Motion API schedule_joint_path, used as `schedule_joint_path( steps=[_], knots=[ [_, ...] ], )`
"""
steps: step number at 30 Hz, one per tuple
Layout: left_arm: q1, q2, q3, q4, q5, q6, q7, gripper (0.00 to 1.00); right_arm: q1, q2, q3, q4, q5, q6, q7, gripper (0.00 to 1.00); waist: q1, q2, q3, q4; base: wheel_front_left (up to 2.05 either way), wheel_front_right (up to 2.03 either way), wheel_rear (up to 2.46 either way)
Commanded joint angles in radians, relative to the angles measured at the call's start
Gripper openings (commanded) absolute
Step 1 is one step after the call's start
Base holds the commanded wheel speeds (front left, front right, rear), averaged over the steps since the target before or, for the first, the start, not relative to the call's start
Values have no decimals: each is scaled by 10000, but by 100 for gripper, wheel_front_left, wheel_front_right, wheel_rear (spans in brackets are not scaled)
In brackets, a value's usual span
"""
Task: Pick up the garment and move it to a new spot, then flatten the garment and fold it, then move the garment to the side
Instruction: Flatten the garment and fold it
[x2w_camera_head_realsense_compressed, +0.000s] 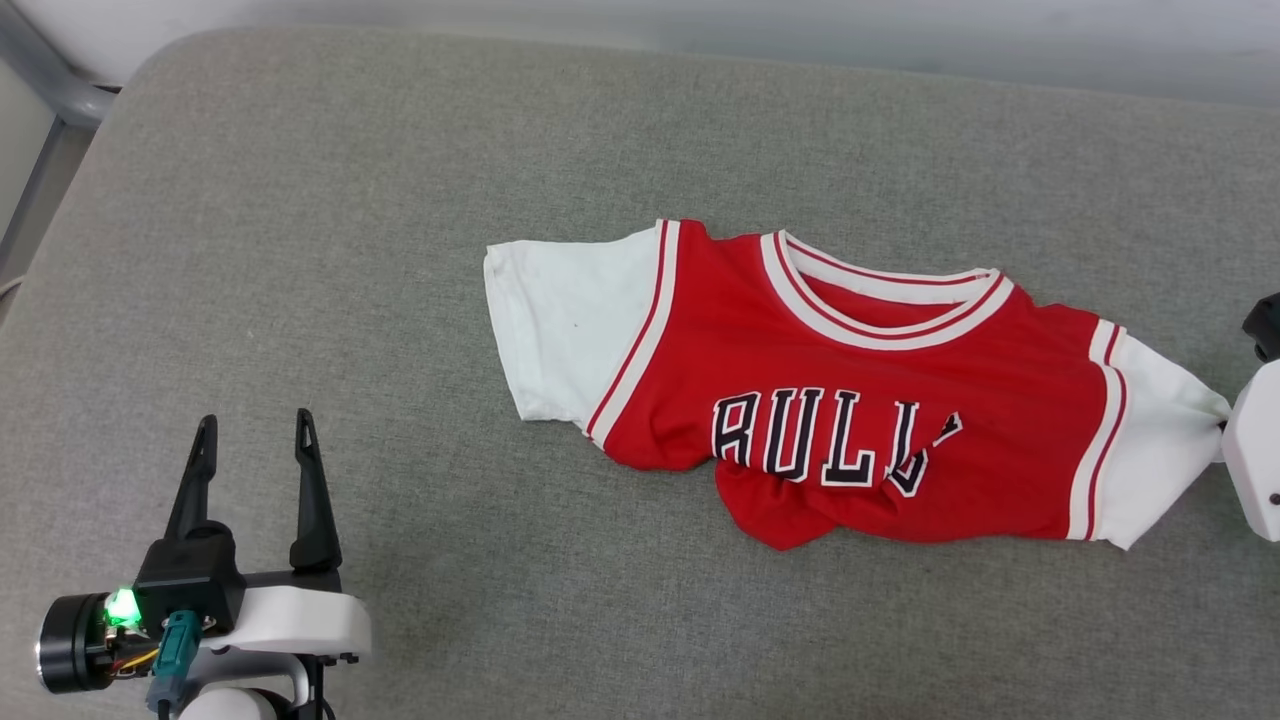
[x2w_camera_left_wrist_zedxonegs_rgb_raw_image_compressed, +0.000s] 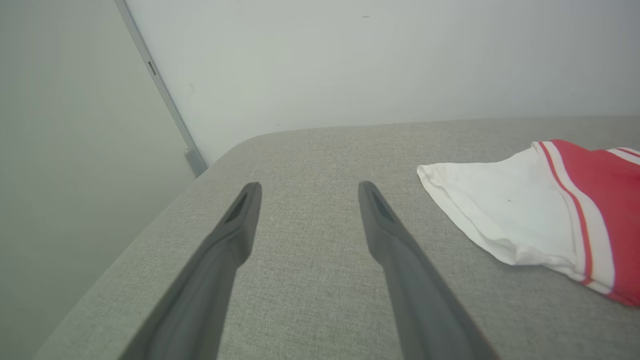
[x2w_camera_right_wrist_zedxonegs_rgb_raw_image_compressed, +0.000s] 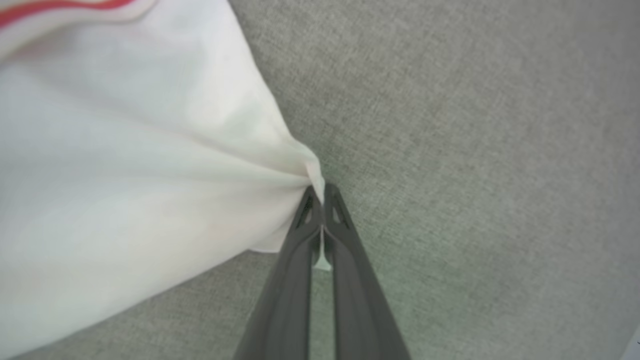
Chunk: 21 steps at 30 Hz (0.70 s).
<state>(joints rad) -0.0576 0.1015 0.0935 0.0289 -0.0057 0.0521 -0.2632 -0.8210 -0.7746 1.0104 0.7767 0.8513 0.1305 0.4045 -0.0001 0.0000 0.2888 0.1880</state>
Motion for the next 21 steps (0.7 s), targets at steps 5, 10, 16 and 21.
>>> schedule_joint_path(
  steps=[5, 10, 16, 21],
  knots=[
    [115, 141, 122, 60, -36, 21, -21, 100, 418, 598, -537, 30, -47, 13, -1841, 100, 1, 0, -516, -352, 0, 0, 0],
    [210, 280, 195, -39, -29, -36, -21, 100, 805, 717, -1469, -154, -507, -3, -3900, 100, 1, 0, -915, -670, 0, 0, 0],
    [8, 609, 266, -53, -47, -237, -21, 100, 1550, 1379, -3278, -184, -1606, -4, -6178, 100, 1, 0, -1275, -991, 0, 0, 0],
    [-630, 1117, 220, 201, -153, -749, -21, 100, 2515, 2267, -5539, -826, -2937, -4, -6689, 100, 1, 0, -1398, -1167, 0, 0, 0]
  ],
)
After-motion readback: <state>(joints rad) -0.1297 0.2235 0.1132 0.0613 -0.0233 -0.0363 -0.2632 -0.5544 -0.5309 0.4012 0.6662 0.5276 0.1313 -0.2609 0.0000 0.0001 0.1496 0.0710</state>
